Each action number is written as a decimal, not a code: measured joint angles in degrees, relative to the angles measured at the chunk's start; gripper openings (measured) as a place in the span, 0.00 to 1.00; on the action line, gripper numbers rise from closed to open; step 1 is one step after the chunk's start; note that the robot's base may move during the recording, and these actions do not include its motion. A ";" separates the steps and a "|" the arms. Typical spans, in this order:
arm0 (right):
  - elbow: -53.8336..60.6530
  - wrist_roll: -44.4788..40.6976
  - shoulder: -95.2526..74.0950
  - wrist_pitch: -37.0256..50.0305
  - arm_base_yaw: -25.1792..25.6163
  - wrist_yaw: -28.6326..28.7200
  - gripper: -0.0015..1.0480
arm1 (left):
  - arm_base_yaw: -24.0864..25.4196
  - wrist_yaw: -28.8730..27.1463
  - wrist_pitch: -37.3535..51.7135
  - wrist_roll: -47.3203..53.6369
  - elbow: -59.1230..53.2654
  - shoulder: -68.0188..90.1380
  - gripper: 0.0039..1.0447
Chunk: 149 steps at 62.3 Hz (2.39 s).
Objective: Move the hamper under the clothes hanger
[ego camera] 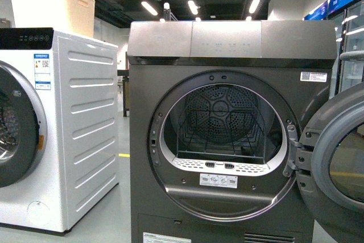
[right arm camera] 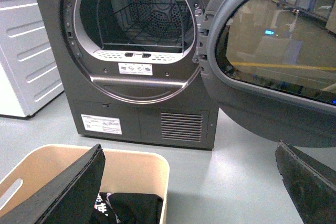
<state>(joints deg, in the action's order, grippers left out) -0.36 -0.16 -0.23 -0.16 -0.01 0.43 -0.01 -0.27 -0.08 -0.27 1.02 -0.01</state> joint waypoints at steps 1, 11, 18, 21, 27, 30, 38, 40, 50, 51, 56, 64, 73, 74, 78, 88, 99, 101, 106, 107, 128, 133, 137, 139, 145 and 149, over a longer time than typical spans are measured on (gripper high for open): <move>0.00 0.00 0.02 0.00 0.00 -0.11 0.92 | 0.00 0.02 0.00 0.00 0.00 0.00 0.94; 0.00 0.02 0.02 0.00 0.04 -0.37 0.92 | -0.02 0.24 0.00 0.00 0.00 0.00 0.94; 0.00 0.02 0.02 0.00 0.04 -0.37 0.92 | -0.02 0.26 0.00 0.00 0.00 0.00 0.94; 0.00 0.02 0.02 0.00 0.04 -0.35 0.92 | -0.02 0.26 0.00 0.00 0.00 0.00 0.94; -0.09 0.26 -0.26 -0.42 0.04 0.00 0.92 | -3.15 -9.25 -6.25 -5.57 3.23 9.20 0.94; -2.56 3.34 -6.69 -2.95 -0.33 3.08 0.92 | -2.45 -7.32 -2.36 -6.86 4.42 18.36 0.94; -8.37 6.36 -36.44 15.26 -1.49 9.01 0.92 | 3.61 -1.36 13.99 -5.35 10.60 41.44 0.94; -10.38 6.86 -43.65 19.19 -1.46 10.88 0.92 | 4.92 -0.68 17.79 -4.55 12.61 47.17 0.94; -20.48 7.63 -72.74 23.63 -2.01 14.05 0.92 | 8.02 3.15 26.91 -1.62 23.91 73.83 0.94; -21.57 7.41 -75.30 23.50 -2.19 14.08 0.92 | 8.13 2.56 27.36 -1.09 25.70 77.77 0.94; -26.97 5.92 -87.49 23.76 -2.34 13.11 0.92 | 8.11 2.84 27.12 -0.83 31.95 91.12 0.94; -32.94 5.55 -100.00 25.53 -2.14 11.45 0.92 | 6.58 1.77 27.10 -0.63 37.75 103.32 0.94; -37.46 5.55 -111.19 27.08 -3.04 9.40 0.92 | 3.65 -0.13 23.78 -0.74 45.70 114.71 0.94; -37.90 5.53 -112.04 27.15 -3.23 9.11 0.92 | 3.43 -0.13 23.23 -1.09 46.56 115.62 0.94; -40.00 5.44 -115.60 27.30 -4.04 8.33 0.92 | 2.34 -0.15 21.27 -2.69 50.12 119.21 0.94; -44.37 4.61 -121.74 26.88 -4.72 6.95 0.92 | 0.02 -0.13 19.08 -5.95 56.33 125.24 0.94; -46.90 4.68 -126.20 27.04 -4.68 6.03 0.92 | -1.77 -0.63 17.73 -6.27 60.15 129.33 0.94; -47.17 4.72 -127.05 27.26 -4.68 5.86 0.92 | -2.10 -0.55 17.44 -6.27 60.72 129.96 0.94; -47.74 4.81 -129.17 27.74 -4.81 5.73 0.92 | -3.02 -0.13 16.96 -6.12 61.99 131.45 0.94; -47.87 4.87 -129.74 27.82 -4.83 5.66 0.92 | -3.26 0.04 16.83 -6.12 62.29 131.71 0.94; -50.69 5.18 -134.16 27.98 -5.05 5.40 0.92 | -5.95 1.44 14.69 -5.84 66.42 136.34 0.94; -51.34 5.18 -134.86 27.96 -4.98 5.22 0.92 | -6.14 2.05 15.34 -5.81 66.71 137.22 0.94; -51.80 5.18 -135.34 27.89 -4.92 5.16 0.92 | -6.32 2.62 15.39 -5.70 67.08 137.68 0.94; -51.98 5.18 -135.56 27.78 -4.87 5.16 0.92 | -6.38 2.91 15.34 -5.64 67.34 137.92 0.94; -52.52 5.18 -136.23 27.56 -4.83 4.96 0.92 | -6.56 3.58 14.62 -5.18 68.48 138.29 0.94; -52.68 5.18 -136.41 27.50 -4.83 4.83 0.92 | -6.73 3.78 14.23 -4.85 69.18 138.49 0.94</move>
<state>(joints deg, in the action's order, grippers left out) -53.04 5.02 -136.64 27.33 -4.84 5.26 -6.74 3.51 14.15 -5.13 70.19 138.47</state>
